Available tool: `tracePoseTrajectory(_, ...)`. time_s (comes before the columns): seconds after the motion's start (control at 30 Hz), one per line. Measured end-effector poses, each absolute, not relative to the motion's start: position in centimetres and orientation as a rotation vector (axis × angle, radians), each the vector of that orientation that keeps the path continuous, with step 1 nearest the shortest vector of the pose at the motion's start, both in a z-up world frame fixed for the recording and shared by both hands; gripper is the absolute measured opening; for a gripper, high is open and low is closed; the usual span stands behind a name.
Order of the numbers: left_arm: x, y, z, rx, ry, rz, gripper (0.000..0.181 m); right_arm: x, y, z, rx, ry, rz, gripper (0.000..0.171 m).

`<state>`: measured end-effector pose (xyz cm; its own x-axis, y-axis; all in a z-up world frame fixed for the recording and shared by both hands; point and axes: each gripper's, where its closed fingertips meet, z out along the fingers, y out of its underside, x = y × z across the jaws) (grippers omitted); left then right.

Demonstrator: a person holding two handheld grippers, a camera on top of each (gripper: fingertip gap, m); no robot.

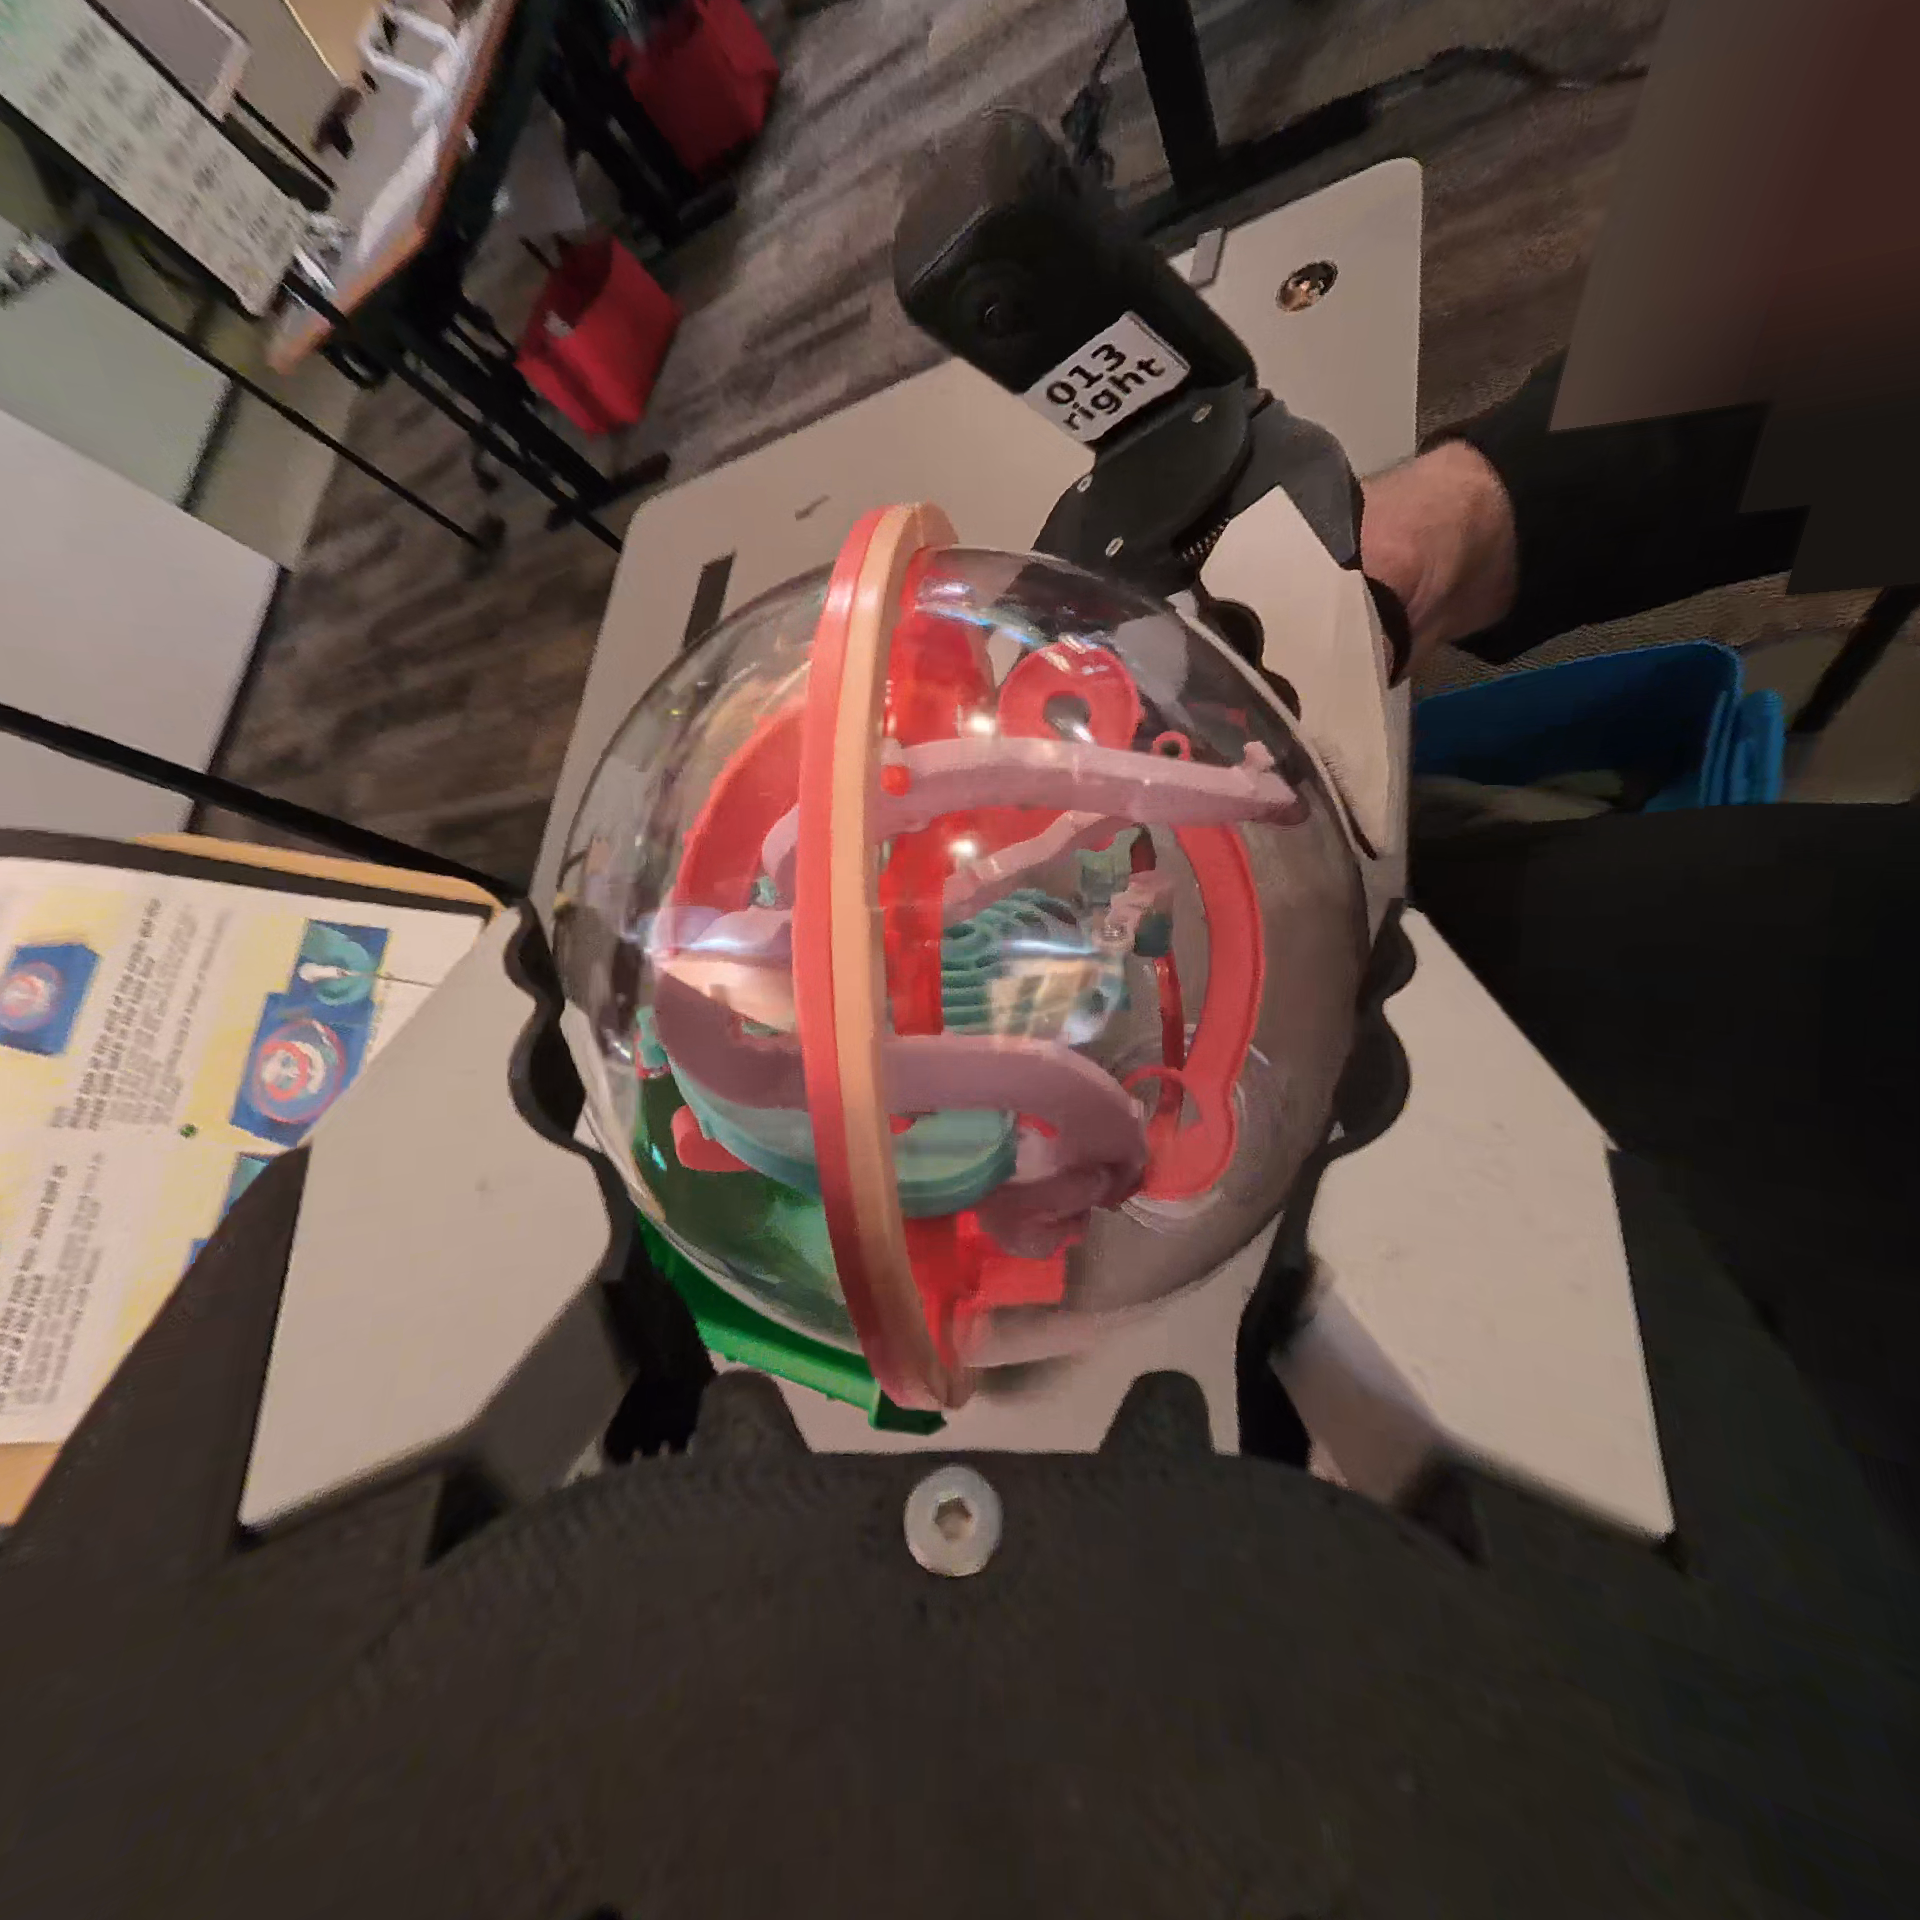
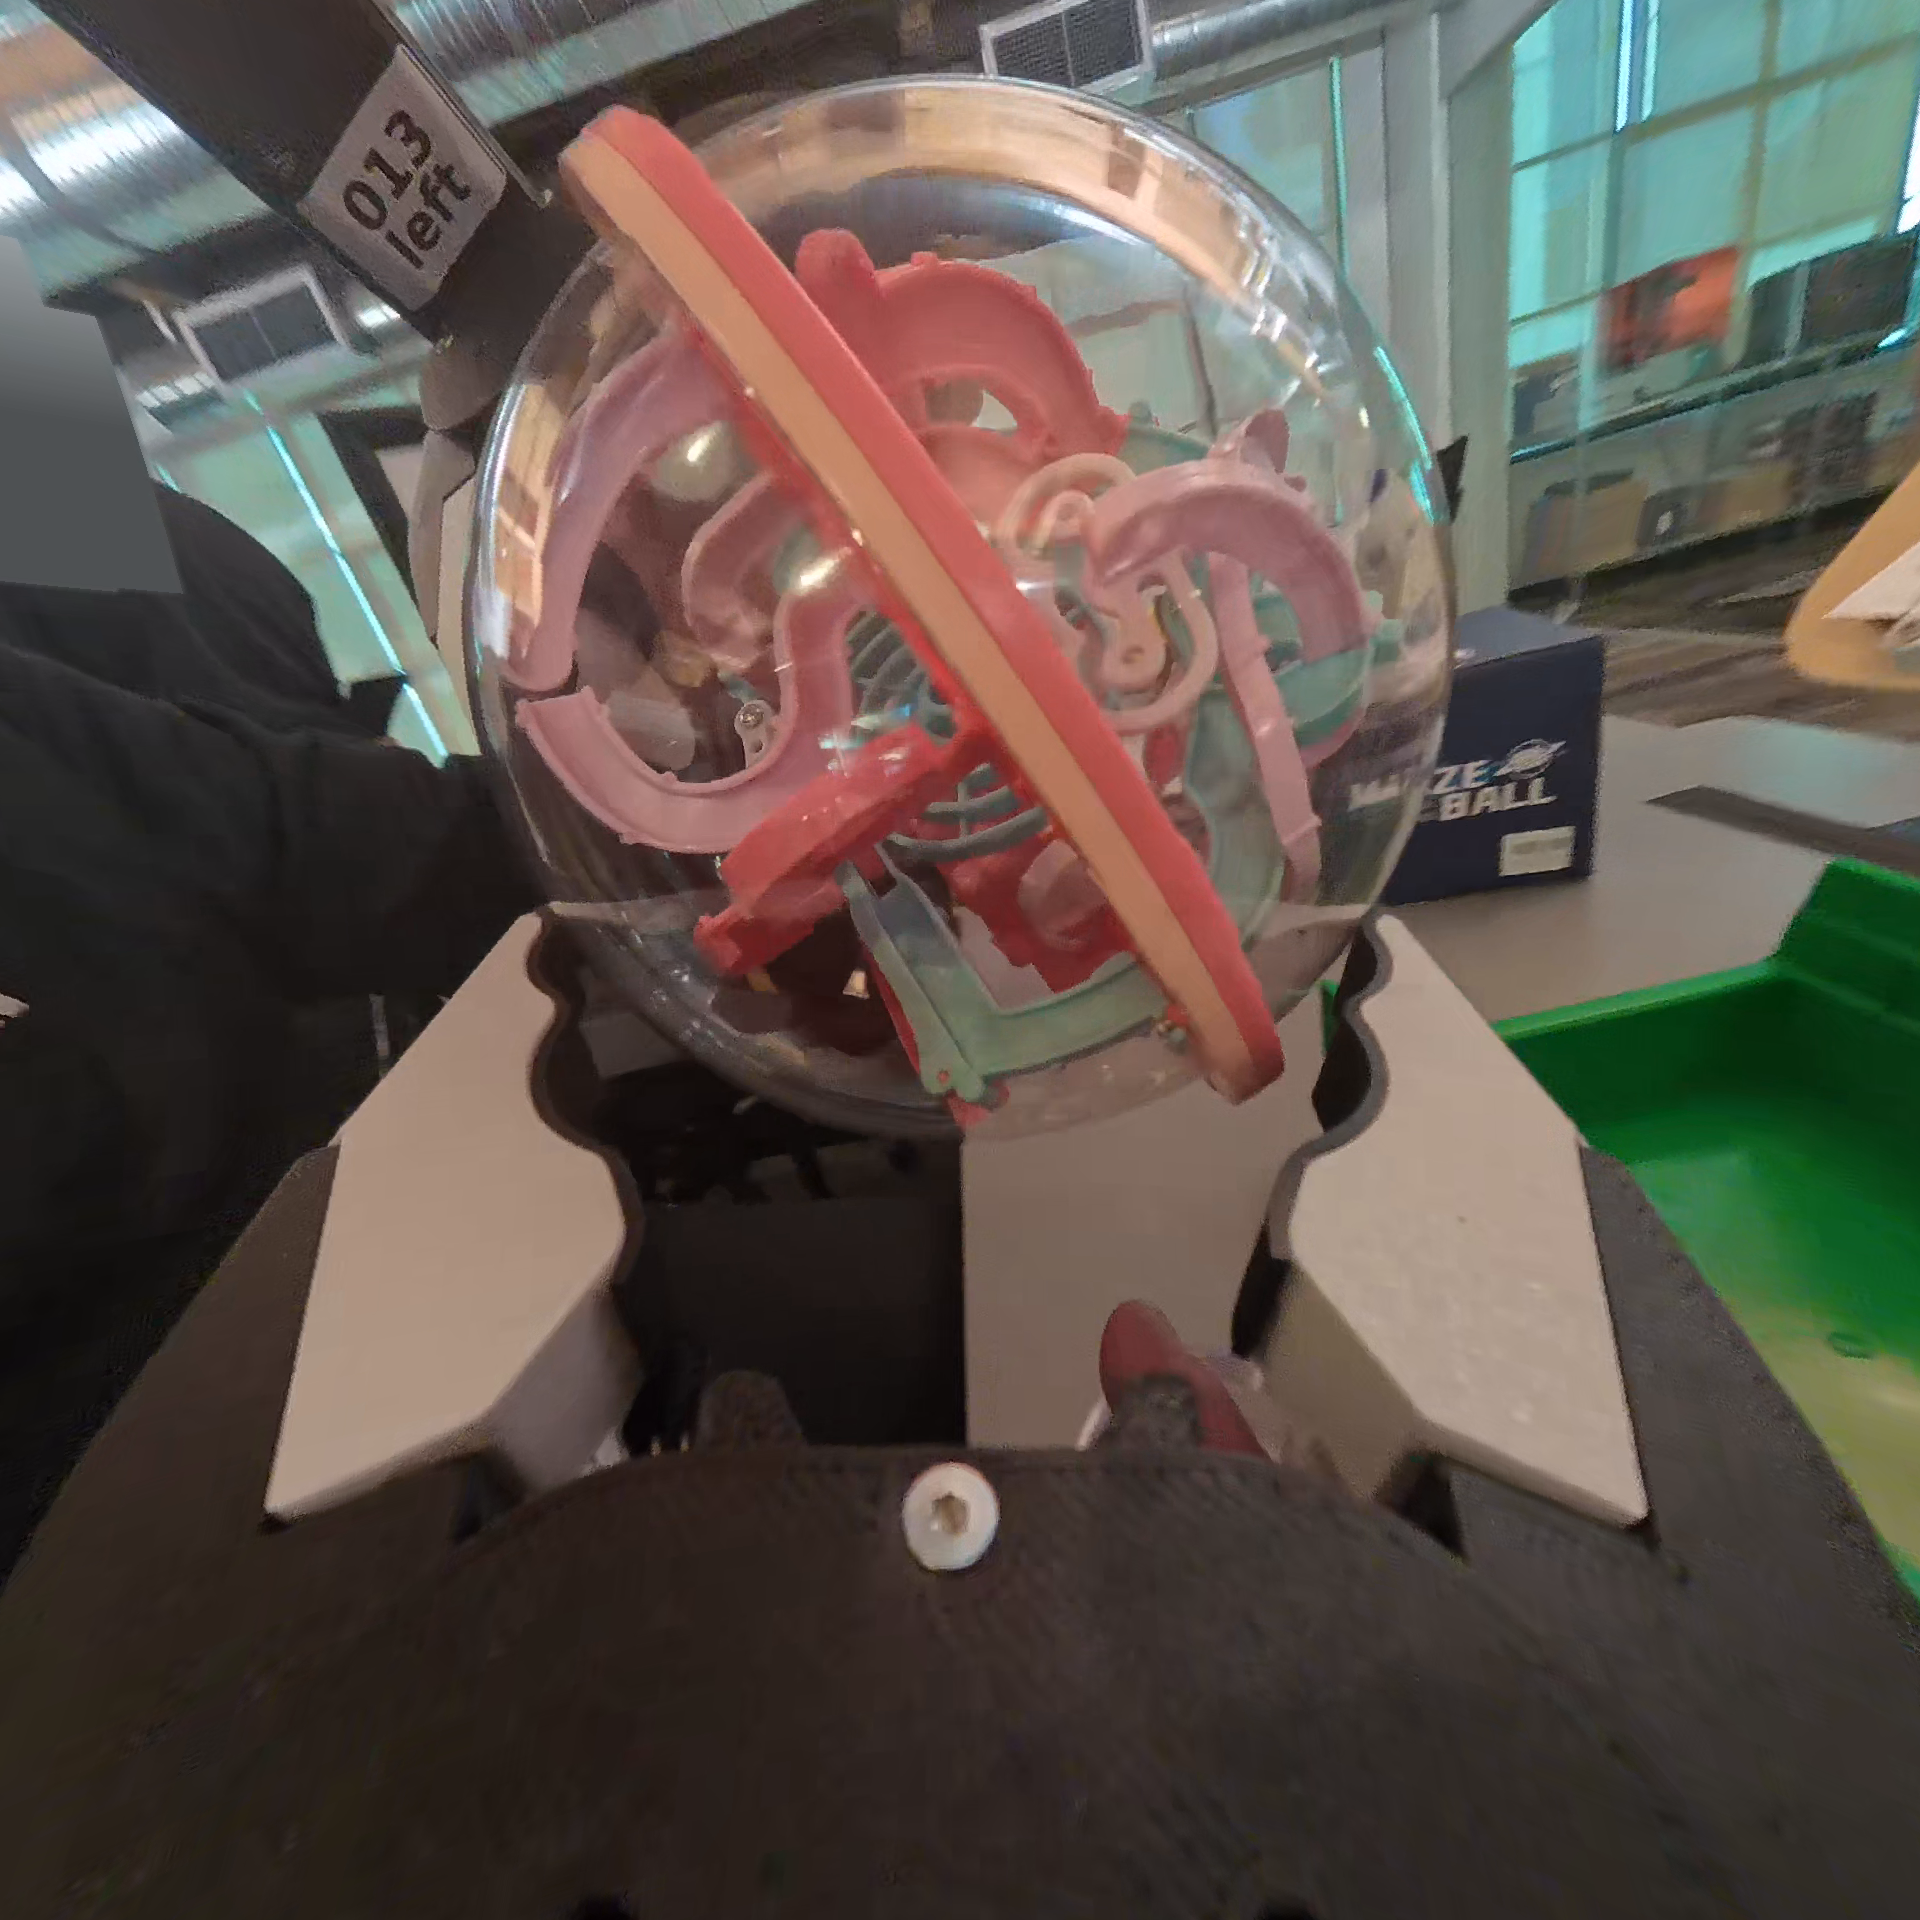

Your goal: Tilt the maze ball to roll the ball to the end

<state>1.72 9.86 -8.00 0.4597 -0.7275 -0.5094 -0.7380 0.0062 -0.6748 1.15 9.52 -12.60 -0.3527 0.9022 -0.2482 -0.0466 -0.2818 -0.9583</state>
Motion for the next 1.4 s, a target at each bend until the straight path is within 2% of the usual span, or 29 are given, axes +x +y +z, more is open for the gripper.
tracePoseTrajectory(0.23,1.6,9.6,-7.7,-1.565,1.225,0.066,0.145,1.8,10.3,-11.5,-1.105,-1.276,1.478,0.14)
tracePoseTrajectory(0.4,0.6,10.0,-9.1,-1.553,1.134,-0.014,0.146,1.4,10.8,-12.7,-1.194,-1.31,1.41,0.14)
tracePoseTrajectory(0.73,-2.2,11.7,-20.0,-1.781,0.829,-0.472,0.146,-0.2,11.4,-23.3,-1.743,-1.384,1.52,0.14)
tracePoseTrajectory(1.0,-3.3,12.3,-25.6,-1.922,0.731,-0.656,0.149,-0.7,11.7,-28.1,-1.996,-1.415,1.527,0.14)
tracePoseTrajectory(1.4,-3.9,12.8,-25.9,-1.963,0.622,-0.823,0.147,-1.0,11.9,-28.1,-2.173,-1.392,1.581,0.14)
